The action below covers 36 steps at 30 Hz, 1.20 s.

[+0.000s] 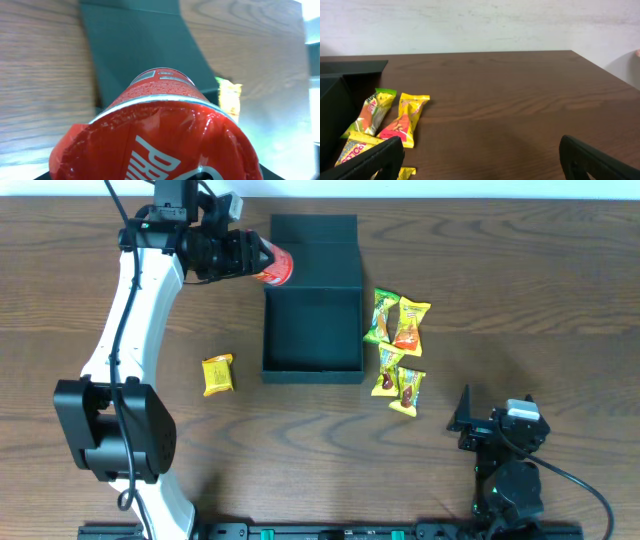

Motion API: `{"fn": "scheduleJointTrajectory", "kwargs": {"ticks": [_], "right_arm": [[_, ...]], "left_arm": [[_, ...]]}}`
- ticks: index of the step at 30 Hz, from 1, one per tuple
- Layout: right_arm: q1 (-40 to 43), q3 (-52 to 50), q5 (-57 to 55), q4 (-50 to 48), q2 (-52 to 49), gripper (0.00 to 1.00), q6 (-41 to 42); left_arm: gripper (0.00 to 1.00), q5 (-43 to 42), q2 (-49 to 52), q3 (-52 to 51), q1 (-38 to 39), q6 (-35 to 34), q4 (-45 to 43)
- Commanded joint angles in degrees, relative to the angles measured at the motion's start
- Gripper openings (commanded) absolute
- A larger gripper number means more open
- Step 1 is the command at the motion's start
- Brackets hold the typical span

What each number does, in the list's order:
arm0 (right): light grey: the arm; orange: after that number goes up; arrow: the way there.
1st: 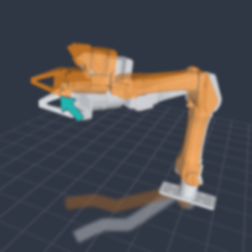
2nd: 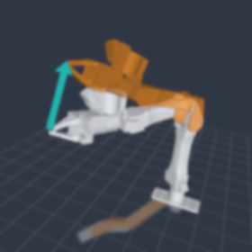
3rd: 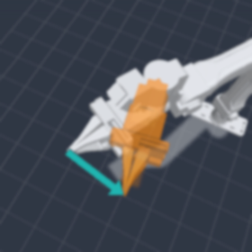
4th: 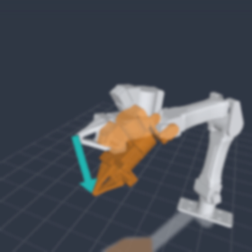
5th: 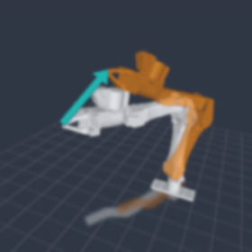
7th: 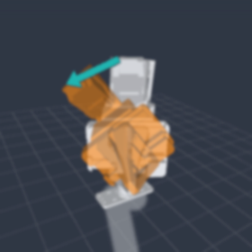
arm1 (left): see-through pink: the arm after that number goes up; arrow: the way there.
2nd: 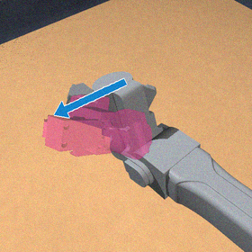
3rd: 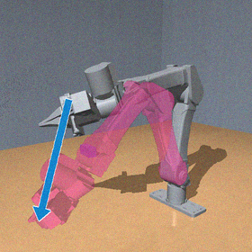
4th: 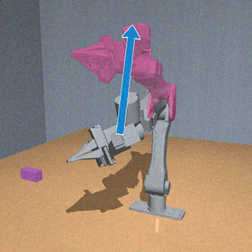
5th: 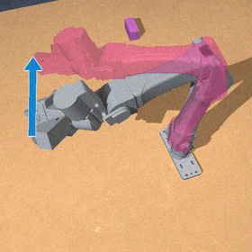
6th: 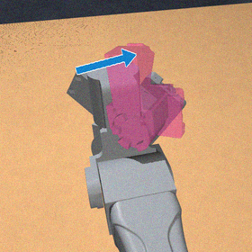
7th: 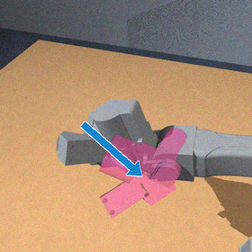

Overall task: Pack container
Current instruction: 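Lift the Pringles can with left gripper and lower it into the black box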

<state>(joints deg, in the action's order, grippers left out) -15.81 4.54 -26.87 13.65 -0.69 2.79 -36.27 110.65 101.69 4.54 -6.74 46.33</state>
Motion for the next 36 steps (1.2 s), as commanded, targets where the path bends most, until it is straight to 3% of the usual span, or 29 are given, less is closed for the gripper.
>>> {"fn": "scheduleJointTrajectory", "kwargs": {"ticks": [1, 5, 13, 23, 30, 36], "right_arm": [[0.2, 0.1, -0.7, 0.5, 0.2, 0.99, 0.2], [0.2, 0.1, -0.7, 0.5, 0.2, 0.99, 0.2], [0.2, 0.1, -0.7, 0.5, 0.2, 0.99, 0.2], [0.2, 0.1, -0.7, 0.5, 0.2, 0.99, 0.2], [0.2, 0.1, -0.7, 0.5, 0.2, 0.99, 0.2], [0.2, 0.0, -0.7, 0.5, 0.2, 0.99, 0.2]], "left_arm": [[0.67, -5.8, -1.1, -0.7, 2.4, -3.6, -0.2], [0.66, -5.6, -1.0, -3.4, 6.2, -8.1, -2.3], [0.65, -8.8, 0.0, -14.5, 8.6, -21.8, -18.4], [0.68, -6.2, 0.4, -17.5, 8.6, -27.1, -18.7], [0.63, -6.8, 3.1, -19.8, 8.7, -31.5, -17.9], [0.64, -6.8, 4.5, -19.8, 8.7, -32.3, -14.6]]}}
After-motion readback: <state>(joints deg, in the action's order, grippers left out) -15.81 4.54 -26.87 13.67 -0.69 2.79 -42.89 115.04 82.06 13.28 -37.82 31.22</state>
